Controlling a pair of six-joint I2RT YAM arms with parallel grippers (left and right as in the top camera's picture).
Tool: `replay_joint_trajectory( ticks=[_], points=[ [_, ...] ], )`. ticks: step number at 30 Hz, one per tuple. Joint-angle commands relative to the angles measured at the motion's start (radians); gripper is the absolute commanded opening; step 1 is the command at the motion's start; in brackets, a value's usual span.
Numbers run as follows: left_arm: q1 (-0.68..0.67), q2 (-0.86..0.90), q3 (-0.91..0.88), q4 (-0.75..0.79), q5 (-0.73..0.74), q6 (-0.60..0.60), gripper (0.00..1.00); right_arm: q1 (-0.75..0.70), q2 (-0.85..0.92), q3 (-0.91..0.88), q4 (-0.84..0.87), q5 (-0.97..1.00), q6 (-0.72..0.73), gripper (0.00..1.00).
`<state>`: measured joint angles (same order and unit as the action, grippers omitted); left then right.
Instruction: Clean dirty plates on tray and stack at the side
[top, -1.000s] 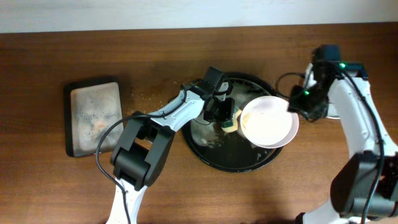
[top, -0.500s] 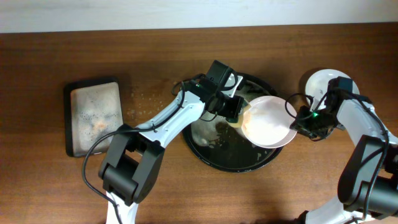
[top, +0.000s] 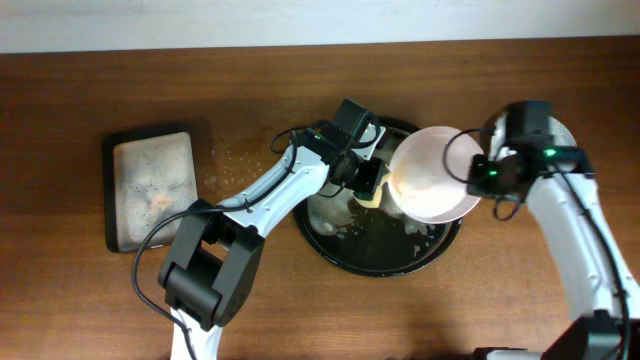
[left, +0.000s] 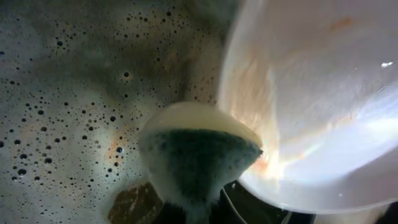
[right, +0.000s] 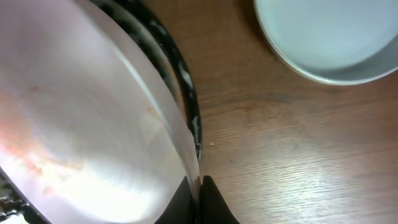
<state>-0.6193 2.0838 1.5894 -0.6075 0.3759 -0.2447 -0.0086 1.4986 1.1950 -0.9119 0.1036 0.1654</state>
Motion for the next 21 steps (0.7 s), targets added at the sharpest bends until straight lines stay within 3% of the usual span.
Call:
replay_joint_trajectory(
  ticks=[1,4,8,21],
  points=[
    [0.026,-0.014,0.003,-0.024,-0.006,0.018,0.06,0.161,-0.01,0.015,-0.015,0.395,0.072,0.04],
    [0.084,-0.016,0.003,-0.076,-0.006,0.018,0.12,0.34,-0.009,0.015,-0.016,0.699,0.106,0.04],
    [0.139,-0.016,0.003,-0.094,0.02,0.019,0.2,0.47,-0.01,0.015,-0.016,0.938,0.105,0.04],
    [0.141,-0.016,0.003,-0.094,0.019,0.018,0.26,0.592,-0.01,0.015,-0.051,1.131,0.105,0.04]
  ],
)
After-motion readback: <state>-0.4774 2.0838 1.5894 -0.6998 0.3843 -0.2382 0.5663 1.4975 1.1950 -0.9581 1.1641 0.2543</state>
